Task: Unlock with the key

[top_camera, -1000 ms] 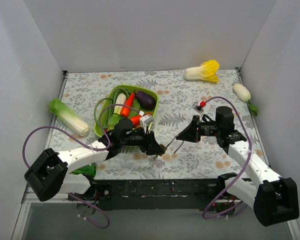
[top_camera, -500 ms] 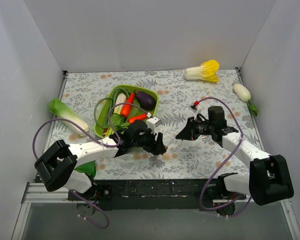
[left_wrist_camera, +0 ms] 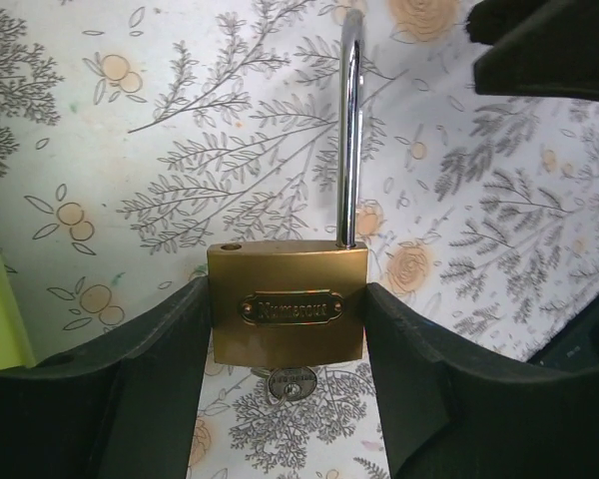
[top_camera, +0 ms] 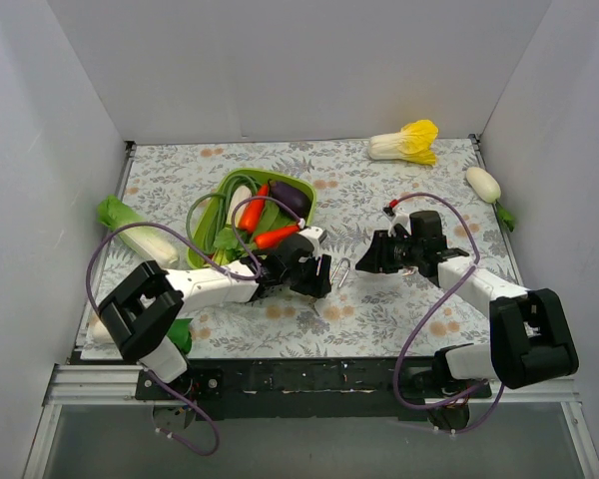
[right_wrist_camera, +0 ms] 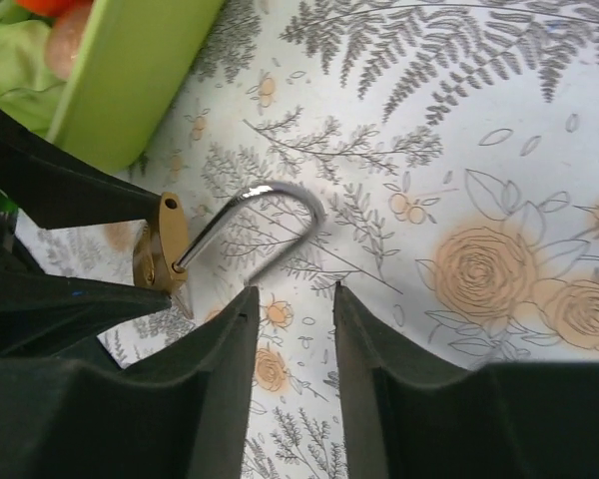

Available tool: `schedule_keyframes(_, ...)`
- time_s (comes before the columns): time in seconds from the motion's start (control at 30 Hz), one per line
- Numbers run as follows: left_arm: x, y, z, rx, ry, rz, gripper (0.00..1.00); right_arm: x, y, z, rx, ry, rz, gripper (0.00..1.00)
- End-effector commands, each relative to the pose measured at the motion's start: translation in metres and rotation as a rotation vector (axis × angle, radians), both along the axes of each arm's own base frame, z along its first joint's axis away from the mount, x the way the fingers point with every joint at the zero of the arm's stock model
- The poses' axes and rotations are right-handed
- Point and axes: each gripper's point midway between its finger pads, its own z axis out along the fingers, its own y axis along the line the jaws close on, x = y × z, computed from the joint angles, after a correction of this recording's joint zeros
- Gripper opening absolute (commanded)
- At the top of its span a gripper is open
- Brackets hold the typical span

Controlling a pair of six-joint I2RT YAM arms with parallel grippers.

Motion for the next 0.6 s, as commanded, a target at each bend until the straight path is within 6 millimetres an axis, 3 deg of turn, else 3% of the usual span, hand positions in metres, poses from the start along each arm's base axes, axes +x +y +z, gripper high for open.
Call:
schedule_keyframes(0.0, 0.028, -0.001, 0.013, 0.017, -0.048, 0.109, 0.00, 0.026, -0.012, 0.011, -0.071, -0.075, -0.100, 0.48)
schedule_keyframes(0.2, 0.033, -0.011, 0.011, 0.013, -0.031, 0.119, 0.00, 0.028, -0.029, 0.020, -0.112, -0.113, -0.182, 0.56)
schedule_keyframes(0.57, 0.060, -0.014, -0.015, 0.125, -0.026, 0.222, 0.00, 0.022, -0.051, 0.064, -0.128, -0.259, -0.290, 0.58)
